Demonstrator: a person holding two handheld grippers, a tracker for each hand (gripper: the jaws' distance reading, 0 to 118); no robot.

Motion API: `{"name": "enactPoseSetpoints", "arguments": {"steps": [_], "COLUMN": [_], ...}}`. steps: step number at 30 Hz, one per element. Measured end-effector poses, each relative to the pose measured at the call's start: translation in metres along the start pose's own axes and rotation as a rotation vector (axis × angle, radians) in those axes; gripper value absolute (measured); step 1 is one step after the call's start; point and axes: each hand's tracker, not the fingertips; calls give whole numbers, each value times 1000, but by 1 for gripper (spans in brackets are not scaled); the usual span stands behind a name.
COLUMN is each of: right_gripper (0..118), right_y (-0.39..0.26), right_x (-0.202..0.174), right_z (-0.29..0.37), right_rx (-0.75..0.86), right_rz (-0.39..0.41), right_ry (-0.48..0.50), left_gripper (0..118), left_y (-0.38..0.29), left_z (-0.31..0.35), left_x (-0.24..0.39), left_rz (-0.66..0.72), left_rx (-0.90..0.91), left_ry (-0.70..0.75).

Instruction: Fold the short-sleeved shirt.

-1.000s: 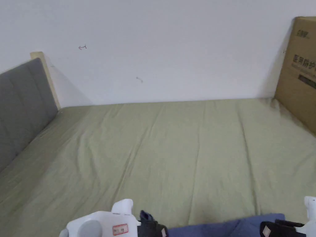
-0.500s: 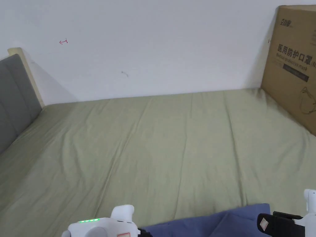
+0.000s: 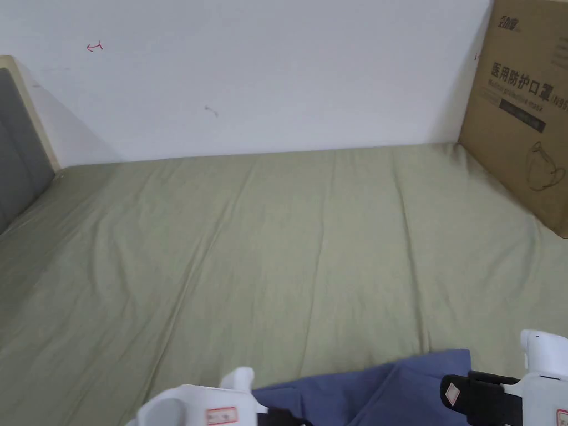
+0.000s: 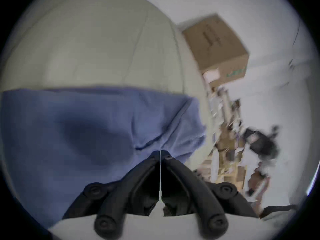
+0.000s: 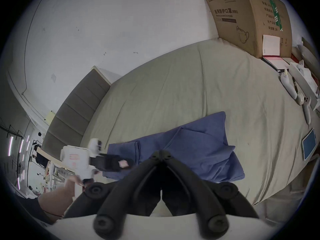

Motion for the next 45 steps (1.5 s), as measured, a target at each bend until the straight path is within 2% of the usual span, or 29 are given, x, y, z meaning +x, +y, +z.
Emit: {"name": "enactPoseSetpoints", "arguments": {"steps": [3,4,5,6,8,11,14,16,19,22,23,26,27,28,29,30,32,34,38,39,43,45], "right_gripper": [0,0,0,0,0,0,0,0,0,0,0,0,0,0,0,0,0,0,0,0,0,0], "right_y": [2,3,4,5,6,9,15,20,26,32,34,38,38,37,37,36,34,33,32,31,28,24], "right_x": [-4,-5,-7,-10,-15,-25,-31,-33,-37,-41,-42,-48,-49,-50,-52,-53,-55,-58,-57,-56,-51,-46], "right_z": [-4,-6,-8,-10,-14,-19,-23,-24,-24,-25,-26,-28,-28,-29,-30,-31,-34,-35,-26,-23,-10,-5], "right_rx": [-3,-6,-10,-13,-19,-29,-25,-27,-27,-24,-24,-22,-23,-23,-25,-30,-42,-51,-34,-29,-15,-5], "right_rz": [1,1,1,2,9,36,62,62,70,78,77,65,63,61,60,60,67,79,82,79,82,76], "right_ry": [1,5,8,10,13,13,-12,-11,-13,-20,-18,2,7,12,16,22,26,28,60,71,93,100], "left_gripper": [1,7,25,52,117,118,118,118,118,118,115,93,72,24,5,5,5,5,5,5,5,5], "left_y": [8,11,13,14,14,13,10,3,5,3,3,0,-2,-2,-2,0,9,11,12,11,13,15], "left_z": [61,83,98,113,131,142,126,97,78,40,36,26,25,23,22,27,31,46,93,111,164,177], "left_x": [-29,-43,-55,-67,-88,-112,-140,-161,-154,-158,-157,-176,-182,-187,-180,-166,-145,-117,-80,-71,-42,-28], "left_rz": [55,82,106,137,164,183,244,314,312,439,425,408,436,411,328,270,254,150,40,1,-155,-191], "left_rx": [141,171,185,198,210,231,161,74,141,50,41,70,84,62,28,26,8,30,70,89,120,128], "left_ry": [-37,-58,-71,-66,-30,-55,-96,-174,-413,-570,-581,-595,-553,-347,-173,-245,-116,-4,218,301,826,906]}}
